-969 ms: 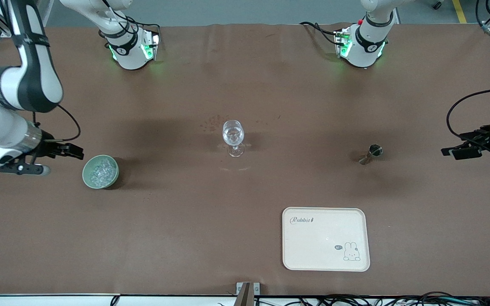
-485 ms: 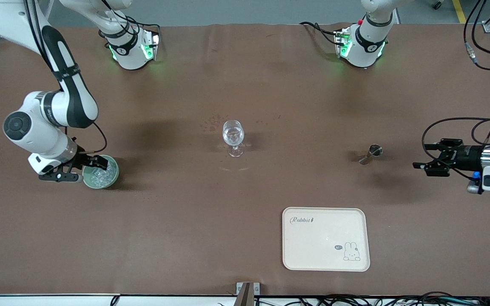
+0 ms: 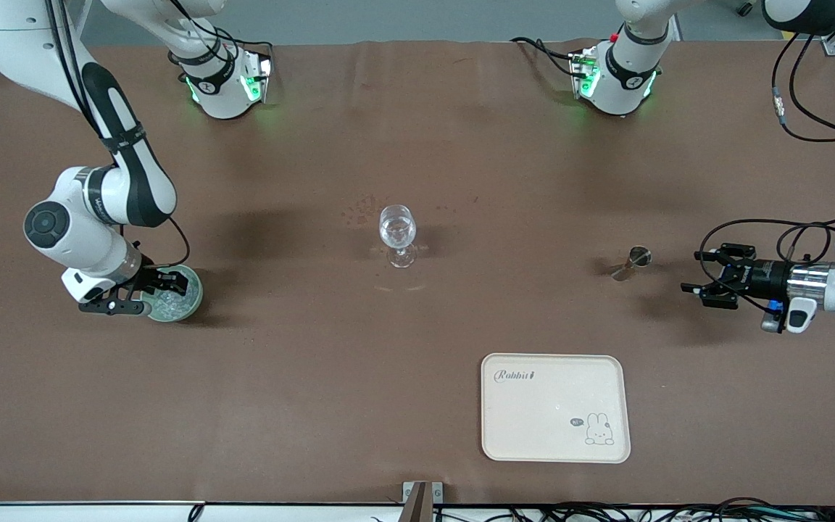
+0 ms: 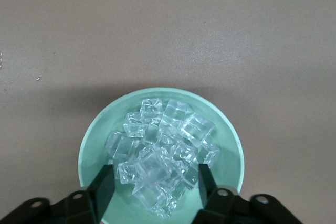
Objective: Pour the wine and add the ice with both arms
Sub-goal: 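Grasp an ice cube with the right gripper while the left gripper grasps the jigger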
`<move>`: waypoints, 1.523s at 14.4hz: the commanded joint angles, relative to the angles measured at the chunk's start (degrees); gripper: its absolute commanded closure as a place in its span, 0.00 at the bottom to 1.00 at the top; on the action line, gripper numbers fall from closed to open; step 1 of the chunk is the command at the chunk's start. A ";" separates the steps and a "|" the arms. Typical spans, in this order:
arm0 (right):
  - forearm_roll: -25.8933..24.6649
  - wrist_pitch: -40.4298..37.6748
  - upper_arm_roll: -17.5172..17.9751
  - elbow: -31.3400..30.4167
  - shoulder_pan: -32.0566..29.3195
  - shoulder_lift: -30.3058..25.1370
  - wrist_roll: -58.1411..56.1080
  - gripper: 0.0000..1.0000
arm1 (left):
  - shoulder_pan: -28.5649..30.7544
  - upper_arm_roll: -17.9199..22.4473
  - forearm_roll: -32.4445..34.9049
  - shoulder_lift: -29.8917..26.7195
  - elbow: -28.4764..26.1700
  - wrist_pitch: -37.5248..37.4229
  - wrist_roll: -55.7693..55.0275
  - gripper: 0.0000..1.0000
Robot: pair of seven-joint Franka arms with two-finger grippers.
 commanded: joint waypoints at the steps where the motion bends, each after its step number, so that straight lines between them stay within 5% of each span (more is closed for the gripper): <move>1: 0.90 0.52 0.08 -0.16 0.18 0.54 0.36 0.37 | 0.07 -0.22 -4.20 3.21 1.27 -0.64 -1.20 0.11; 9: 0.99 0.61 0.08 0.98 0.18 1.60 0.63 0.41 | -0.81 -0.22 -9.38 7.97 0.57 -0.64 -1.29 0.23; 22: 0.99 0.61 0.08 1.25 0.53 2.30 0.80 0.48 | -1.51 -0.84 -9.57 9.46 -1.80 -1.34 -6.30 0.28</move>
